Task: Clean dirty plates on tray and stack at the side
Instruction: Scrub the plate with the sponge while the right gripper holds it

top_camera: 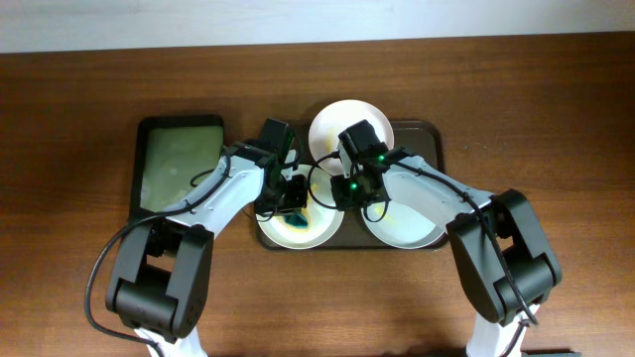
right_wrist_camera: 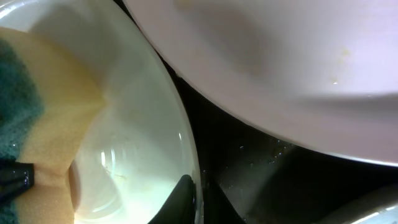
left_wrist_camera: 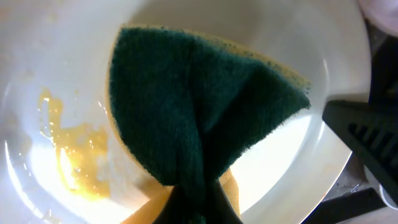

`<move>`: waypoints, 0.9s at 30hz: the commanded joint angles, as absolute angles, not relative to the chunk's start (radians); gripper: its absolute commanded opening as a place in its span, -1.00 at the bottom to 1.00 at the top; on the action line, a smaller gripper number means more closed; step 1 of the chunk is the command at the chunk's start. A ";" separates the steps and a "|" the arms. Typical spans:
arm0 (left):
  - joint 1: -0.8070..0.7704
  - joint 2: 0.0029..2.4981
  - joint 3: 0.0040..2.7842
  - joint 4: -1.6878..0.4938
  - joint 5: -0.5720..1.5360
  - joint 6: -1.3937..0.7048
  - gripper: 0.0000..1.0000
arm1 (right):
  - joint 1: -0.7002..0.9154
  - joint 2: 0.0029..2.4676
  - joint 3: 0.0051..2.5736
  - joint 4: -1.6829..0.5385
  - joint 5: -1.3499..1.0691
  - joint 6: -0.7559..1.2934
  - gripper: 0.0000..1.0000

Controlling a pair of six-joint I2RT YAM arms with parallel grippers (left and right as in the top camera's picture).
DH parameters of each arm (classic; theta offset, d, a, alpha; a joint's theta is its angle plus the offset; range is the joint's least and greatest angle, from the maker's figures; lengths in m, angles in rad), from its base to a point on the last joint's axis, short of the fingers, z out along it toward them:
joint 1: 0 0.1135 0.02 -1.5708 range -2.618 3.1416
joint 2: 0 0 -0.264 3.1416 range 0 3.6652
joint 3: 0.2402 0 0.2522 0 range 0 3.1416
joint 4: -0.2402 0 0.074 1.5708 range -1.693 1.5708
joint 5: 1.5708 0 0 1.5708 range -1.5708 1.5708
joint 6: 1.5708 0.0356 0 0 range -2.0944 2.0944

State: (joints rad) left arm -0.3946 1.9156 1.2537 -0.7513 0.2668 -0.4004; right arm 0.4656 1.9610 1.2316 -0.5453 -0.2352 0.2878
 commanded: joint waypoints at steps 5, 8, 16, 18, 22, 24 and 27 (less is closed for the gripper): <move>-0.402 1.919 1.059 -0.562 0.063 -0.459 -1.00 | 0.464 1.968 1.243 -0.535 -0.224 0.290 -0.85; -0.401 1.919 0.982 -0.519 -0.161 -0.459 -1.00 | 0.464 1.968 1.243 -0.538 -0.224 0.290 -0.85; -0.401 1.918 0.992 -0.538 -0.426 -0.458 -1.00 | 0.464 1.968 1.243 -0.550 -0.223 0.289 -0.92; -0.401 1.918 1.012 -0.558 -0.432 -0.458 -1.00 | 0.464 1.968 1.243 -0.552 -0.223 0.289 -0.92; -0.398 1.918 1.052 -0.601 -0.481 -0.455 -1.00 | 0.464 1.968 1.243 -0.559 -0.201 0.289 -0.92; -0.398 1.918 1.078 -0.633 -0.499 -0.455 -1.00 | 0.464 1.968 1.243 -0.564 -0.189 0.289 -0.92; -0.398 1.906 1.124 -0.677 -0.498 -0.455 -1.00 | 0.464 1.968 1.243 -0.564 -0.189 0.289 -0.92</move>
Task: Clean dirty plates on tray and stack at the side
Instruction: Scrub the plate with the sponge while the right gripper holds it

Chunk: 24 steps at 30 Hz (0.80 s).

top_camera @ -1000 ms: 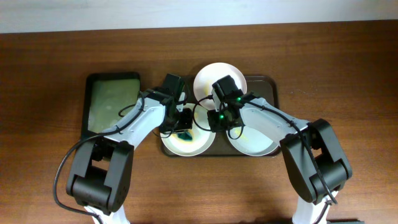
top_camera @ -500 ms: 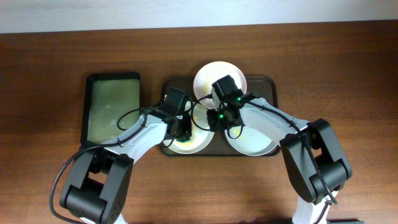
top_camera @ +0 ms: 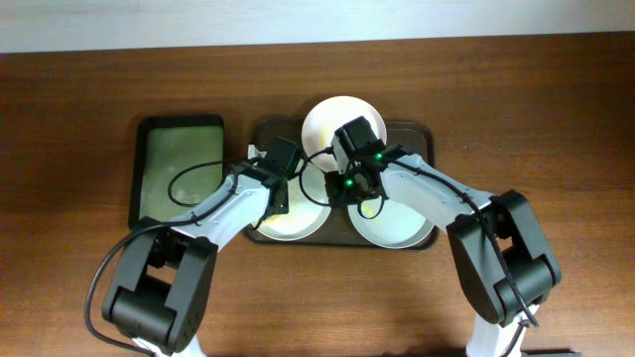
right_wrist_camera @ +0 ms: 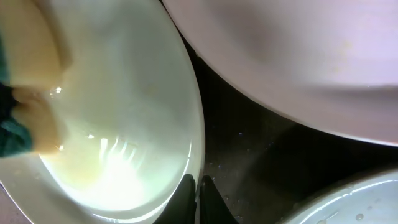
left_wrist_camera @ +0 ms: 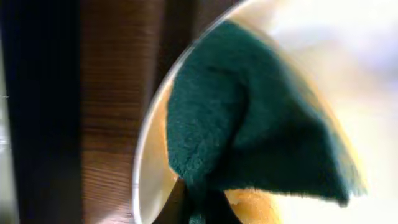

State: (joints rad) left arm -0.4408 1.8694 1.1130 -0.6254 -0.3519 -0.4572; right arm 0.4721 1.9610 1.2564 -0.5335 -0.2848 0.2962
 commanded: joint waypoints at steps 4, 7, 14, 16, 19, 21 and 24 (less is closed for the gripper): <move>-0.398 1.827 1.166 -0.686 -0.429 -0.455 -1.00 | 0.464 1.968 1.243 -0.555 -0.206 0.289 -0.67; -0.398 1.806 1.166 -0.663 -0.311 -0.455 -1.00 | 0.465 1.969 1.243 -0.540 -0.210 0.290 -0.42; -0.398 1.806 1.166 -0.659 -0.223 -0.456 -1.00 | 0.506 1.989 1.243 -0.482 -0.236 0.331 -0.45; -0.398 1.806 1.166 -0.657 -0.223 -0.456 -1.00 | 0.533 1.989 1.243 -0.469 -0.230 0.331 -0.45; -0.398 1.806 1.166 -0.656 -0.223 -0.455 -1.00 | 0.550 1.989 1.243 -0.465 -0.197 0.332 -0.45; -0.398 1.806 1.166 -0.656 -0.223 -0.456 -1.00 | 0.549 1.989 1.243 -0.467 -0.171 0.344 -0.45; -0.398 1.806 1.166 -0.652 -0.205 -0.455 -1.00 | 0.549 2.001 1.243 -0.469 -0.160 0.350 -0.52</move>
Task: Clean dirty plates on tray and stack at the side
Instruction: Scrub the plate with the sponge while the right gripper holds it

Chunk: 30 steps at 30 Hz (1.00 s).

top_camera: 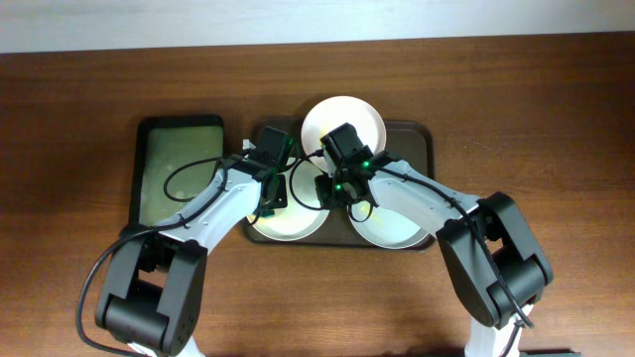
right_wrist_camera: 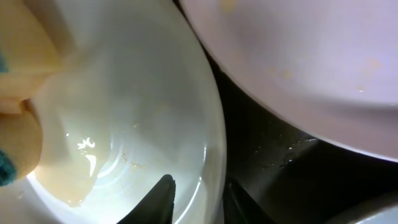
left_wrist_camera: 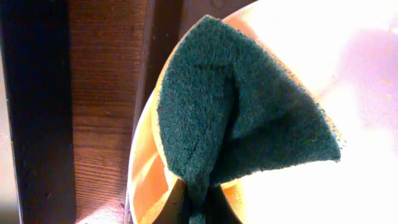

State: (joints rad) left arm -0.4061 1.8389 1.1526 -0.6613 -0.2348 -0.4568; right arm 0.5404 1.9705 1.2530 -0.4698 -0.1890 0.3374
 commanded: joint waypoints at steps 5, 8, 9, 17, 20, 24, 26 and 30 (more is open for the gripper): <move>-0.400 1.808 1.166 -0.594 -0.074 -0.455 -1.00 | 0.549 2.009 1.243 -0.475 -0.160 0.369 -0.92; -0.400 1.825 1.160 -0.571 -0.017 -0.456 -1.00 | 0.548 2.009 1.256 -0.501 -0.159 0.368 -0.92; -0.399 1.832 1.158 -0.565 -0.017 -0.455 -1.00 | 0.548 2.009 1.264 -0.513 -0.151 0.368 -0.92; -0.398 1.970 1.141 -0.605 -0.165 -0.455 -1.00 | 0.543 2.009 1.282 -0.553 -0.115 0.368 -0.92; -0.398 1.973 1.142 -0.674 -0.390 -0.455 -1.00 | 0.521 2.009 1.282 -0.567 -0.115 0.368 -0.92; -0.398 1.966 1.152 -0.717 -0.549 -0.455 -1.00 | 0.494 2.009 1.282 -0.579 -0.118 0.368 -0.92; -0.398 1.952 1.176 -0.730 -0.566 -0.455 -1.00 | 0.494 2.009 1.282 -0.580 -0.119 0.368 -0.92; -0.398 1.867 1.224 -0.746 -0.493 -0.459 -1.00 | 0.494 2.009 1.282 -0.580 -0.119 0.368 -0.92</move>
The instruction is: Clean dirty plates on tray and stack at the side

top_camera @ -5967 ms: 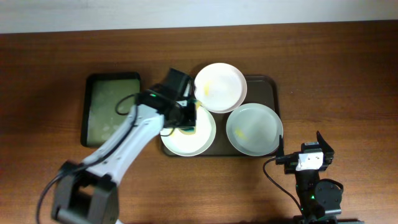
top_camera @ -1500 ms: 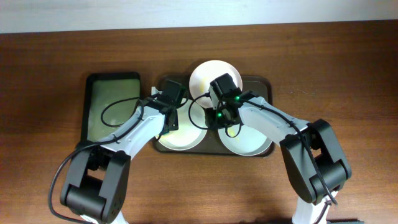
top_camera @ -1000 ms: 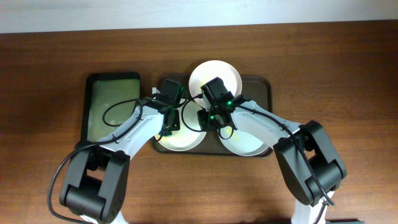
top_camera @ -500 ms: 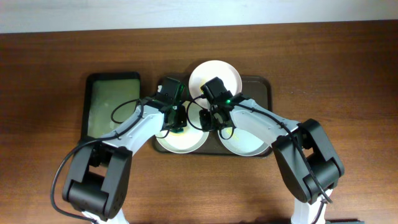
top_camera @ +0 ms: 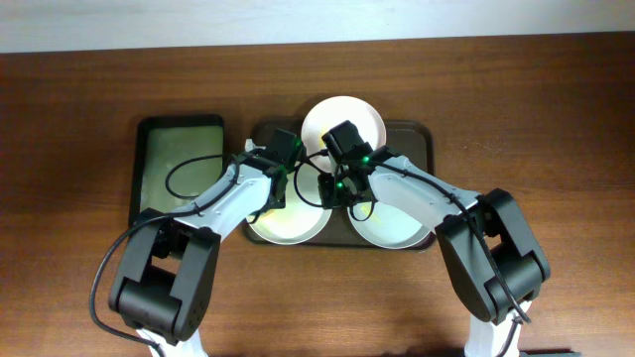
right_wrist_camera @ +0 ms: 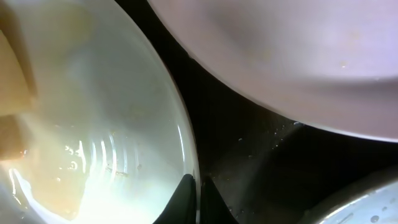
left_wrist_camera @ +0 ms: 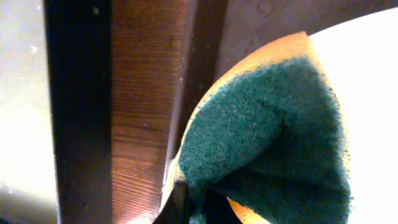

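Three white plates lie on the dark tray [top_camera: 422, 149]. The front-left plate [top_camera: 288, 223] has my left gripper [left_wrist_camera: 195, 200] shut on a green-and-yellow sponge [left_wrist_camera: 273, 143], which is pressed at the plate's left rim next to the tray's edge. My right gripper [right_wrist_camera: 198, 193] is shut on the same plate's right rim [right_wrist_camera: 186, 143]; a wet, faintly yellow film shows inside. Seen from overhead, the left gripper [top_camera: 279, 190] and the right gripper [top_camera: 325, 190] flank this plate. A second plate [top_camera: 342, 121] sits at the back and a third [top_camera: 397, 226] at front right.
A black bin with a pale green floor [top_camera: 179, 169] stands left of the tray, a strip of wooden table [left_wrist_camera: 143, 93] between them. The back plate [right_wrist_camera: 298, 56] overhangs close above my right gripper. Both arms cross the table's front half.
My right gripper, then open astride the plate's rim, is now shut on it. The sponge has moved a little further out over the plate's left rim.
First the sponge lay mid-plate beside yellow smears while my right gripper pinched the rim. Then the sponge was at the plate's left edge and the smears no longer showed. The right jaws were then apart at the rim; now they are shut on it again.
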`<move>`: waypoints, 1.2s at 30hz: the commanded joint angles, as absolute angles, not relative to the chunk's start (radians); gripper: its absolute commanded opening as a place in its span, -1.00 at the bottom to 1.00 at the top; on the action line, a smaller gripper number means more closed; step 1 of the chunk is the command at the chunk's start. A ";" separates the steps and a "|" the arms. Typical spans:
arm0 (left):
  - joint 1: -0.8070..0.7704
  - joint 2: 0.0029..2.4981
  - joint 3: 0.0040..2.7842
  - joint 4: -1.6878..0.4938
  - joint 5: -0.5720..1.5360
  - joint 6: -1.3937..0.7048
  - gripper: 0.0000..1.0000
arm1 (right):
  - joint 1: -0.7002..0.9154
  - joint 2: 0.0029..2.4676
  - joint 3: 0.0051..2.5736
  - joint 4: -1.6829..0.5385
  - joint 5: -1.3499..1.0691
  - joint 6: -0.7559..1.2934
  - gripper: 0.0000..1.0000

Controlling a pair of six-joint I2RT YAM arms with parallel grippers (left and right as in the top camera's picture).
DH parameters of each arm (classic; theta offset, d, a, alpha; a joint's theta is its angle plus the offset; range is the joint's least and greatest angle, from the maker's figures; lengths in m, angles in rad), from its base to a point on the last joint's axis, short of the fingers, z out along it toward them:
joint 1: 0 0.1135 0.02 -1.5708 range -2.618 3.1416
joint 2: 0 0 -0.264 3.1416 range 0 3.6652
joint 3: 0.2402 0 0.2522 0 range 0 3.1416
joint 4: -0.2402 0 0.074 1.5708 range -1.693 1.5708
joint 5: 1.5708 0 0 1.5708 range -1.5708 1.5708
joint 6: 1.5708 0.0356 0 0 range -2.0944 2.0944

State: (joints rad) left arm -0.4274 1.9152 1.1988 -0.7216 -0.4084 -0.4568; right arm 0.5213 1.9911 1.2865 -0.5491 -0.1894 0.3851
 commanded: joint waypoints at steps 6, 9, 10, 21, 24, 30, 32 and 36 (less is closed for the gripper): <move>-0.400 1.809 1.227 -0.715 0.007 -0.459 -1.00 | 0.494 2.009 1.282 -0.571 -0.120 0.368 -0.92; -0.403 1.847 1.226 -0.707 0.065 -0.459 -1.00 | 0.494 2.009 1.284 -0.569 -0.123 0.368 -0.92; -0.408 1.866 1.225 -0.700 0.076 -0.459 -1.00 | 0.494 2.009 1.286 -0.569 -0.123 0.368 -0.92; -0.410 1.987 1.226 -0.767 -0.340 -0.459 -1.00 | 0.494 2.009 1.289 -0.572 -0.122 0.368 -0.92; -0.380 1.964 1.226 -0.802 -0.430 -0.506 -1.00 | 0.494 2.007 1.289 -0.572 -0.123 0.368 -0.92; -0.316 1.728 1.226 -0.748 -0.282 -0.518 -1.00 | 0.494 1.990 1.328 -0.618 -0.122 0.340 -0.92; -0.303 1.648 1.226 -0.741 -0.240 -0.518 -1.00 | 0.495 1.987 1.378 -0.672 -0.119 0.314 -0.92; -0.259 1.559 1.226 -0.741 -0.093 -0.461 -1.00 | 0.498 1.986 1.480 -0.759 -0.119 0.276 -0.92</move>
State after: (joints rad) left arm -0.2840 1.6005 1.2228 -0.7444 -0.2020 -0.5026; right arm 0.4988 1.9926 1.4075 -0.7303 -0.1436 0.3195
